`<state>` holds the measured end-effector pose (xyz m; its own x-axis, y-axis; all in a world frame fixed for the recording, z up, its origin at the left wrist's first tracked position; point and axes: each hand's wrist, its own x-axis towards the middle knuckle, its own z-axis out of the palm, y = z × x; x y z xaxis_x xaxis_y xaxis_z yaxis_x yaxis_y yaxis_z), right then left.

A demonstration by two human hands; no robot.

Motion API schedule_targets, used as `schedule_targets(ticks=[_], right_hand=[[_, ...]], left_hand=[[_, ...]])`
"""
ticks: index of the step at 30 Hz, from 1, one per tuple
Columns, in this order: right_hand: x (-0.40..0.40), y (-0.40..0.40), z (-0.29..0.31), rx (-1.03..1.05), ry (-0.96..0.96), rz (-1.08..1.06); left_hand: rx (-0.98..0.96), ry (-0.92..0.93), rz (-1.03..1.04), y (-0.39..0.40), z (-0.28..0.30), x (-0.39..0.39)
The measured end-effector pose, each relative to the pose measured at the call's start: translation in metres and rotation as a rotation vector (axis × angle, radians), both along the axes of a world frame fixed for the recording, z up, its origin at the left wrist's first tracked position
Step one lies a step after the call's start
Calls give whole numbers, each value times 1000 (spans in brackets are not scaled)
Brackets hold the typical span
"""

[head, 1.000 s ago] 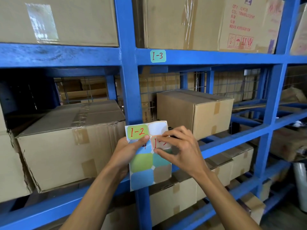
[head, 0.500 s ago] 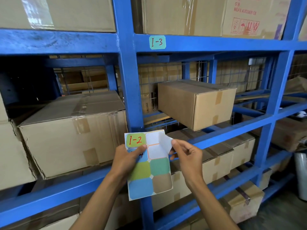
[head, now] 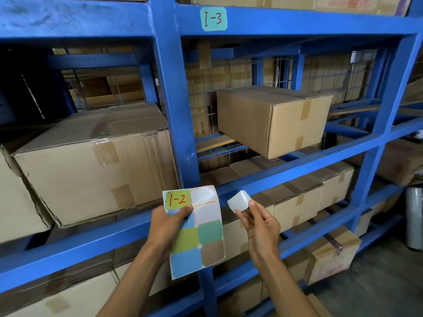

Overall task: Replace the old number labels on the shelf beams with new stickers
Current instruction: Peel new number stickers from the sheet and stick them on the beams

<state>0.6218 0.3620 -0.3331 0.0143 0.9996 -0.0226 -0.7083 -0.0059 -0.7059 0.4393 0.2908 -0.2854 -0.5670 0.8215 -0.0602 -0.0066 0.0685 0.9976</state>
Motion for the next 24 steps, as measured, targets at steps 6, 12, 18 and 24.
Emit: schedule_targets(ticks=[6, 12, 18, 24], right_hand=[[-22, 16, -31, -18, -106, -203], [-53, 32, -55, 57, -247, -393], [-73, 47, -70, 159, -365, -571], [-81, 60, -81, 400, -568, -679]], left_hand=[[-63, 29, 24, -5, -9, -6], [-72, 19, 22, -9, -13, -12], [-80, 9, 9, -7, -14, -20], [-99, 1, -5, 4, -19, -22]])
